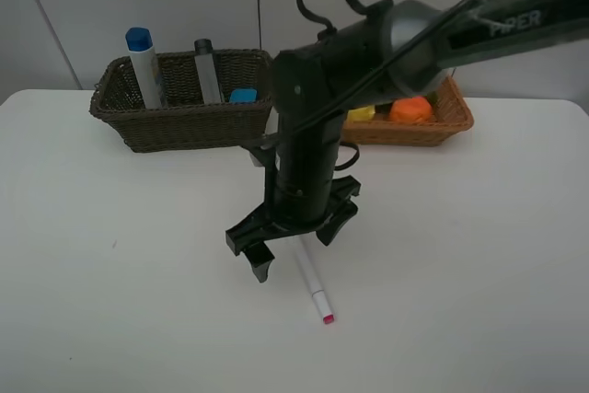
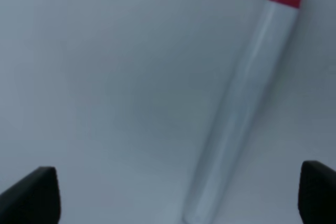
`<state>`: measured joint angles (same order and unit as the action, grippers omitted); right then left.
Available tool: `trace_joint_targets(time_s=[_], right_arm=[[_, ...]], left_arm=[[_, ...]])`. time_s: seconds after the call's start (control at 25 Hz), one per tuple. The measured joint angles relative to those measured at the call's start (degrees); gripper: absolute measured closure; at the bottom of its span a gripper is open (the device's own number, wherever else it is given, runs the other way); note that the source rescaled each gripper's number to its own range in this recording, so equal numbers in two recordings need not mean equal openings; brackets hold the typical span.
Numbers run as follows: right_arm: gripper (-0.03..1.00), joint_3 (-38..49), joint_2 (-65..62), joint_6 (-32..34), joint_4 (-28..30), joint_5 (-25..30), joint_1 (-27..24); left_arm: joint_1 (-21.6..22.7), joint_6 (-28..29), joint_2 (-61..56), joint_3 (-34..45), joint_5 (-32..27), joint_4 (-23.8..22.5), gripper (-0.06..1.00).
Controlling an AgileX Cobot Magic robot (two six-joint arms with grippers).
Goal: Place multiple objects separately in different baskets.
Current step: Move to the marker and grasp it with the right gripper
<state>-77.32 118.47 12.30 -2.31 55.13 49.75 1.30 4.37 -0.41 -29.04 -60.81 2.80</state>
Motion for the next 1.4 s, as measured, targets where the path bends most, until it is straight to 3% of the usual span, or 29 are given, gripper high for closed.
trace_joint_targets(time_s=[0.32,0.72,0.84,0.96,1.16,1.2,1.4], right_arm=[[-0.03,0.0,2.7,0.2,2.3,-6.4,0.0],[-0.03,-0.4,6.3,0.2,3.9,-6.1,0.0],[0.02,-0.5,6.6,0.2,4.1,-5.9,0.0],[0.22,-0.5,6.7,0.2,5.5,-5.6,0.0],[0.9,-0.5,6.8,0.0,6.8,-5.3,-0.2],[0.96,-0.5,6.8,-0.1,6.8,-5.3,-0.2],[0.97,-0.6,6.5,-0.2,6.5,-4.8,-0.2]], left_arm=[[0.0,0.0,0.0,0.0,0.0,0.0,-0.05],[0.0,0.0,0.0,0.0,0.0,0.0,-0.05],[0.0,0.0,0.0,0.0,0.0,0.0,-0.05],[0.0,0.0,0.0,0.0,0.0,0.0,-0.05],[0.0,0.0,0.0,0.0,0.0,0.0,-0.05],[0.0,0.0,0.0,0.0,0.0,0.0,-0.05],[0.0,0.0,0.0,0.0,0.0,0.0,-0.05]])
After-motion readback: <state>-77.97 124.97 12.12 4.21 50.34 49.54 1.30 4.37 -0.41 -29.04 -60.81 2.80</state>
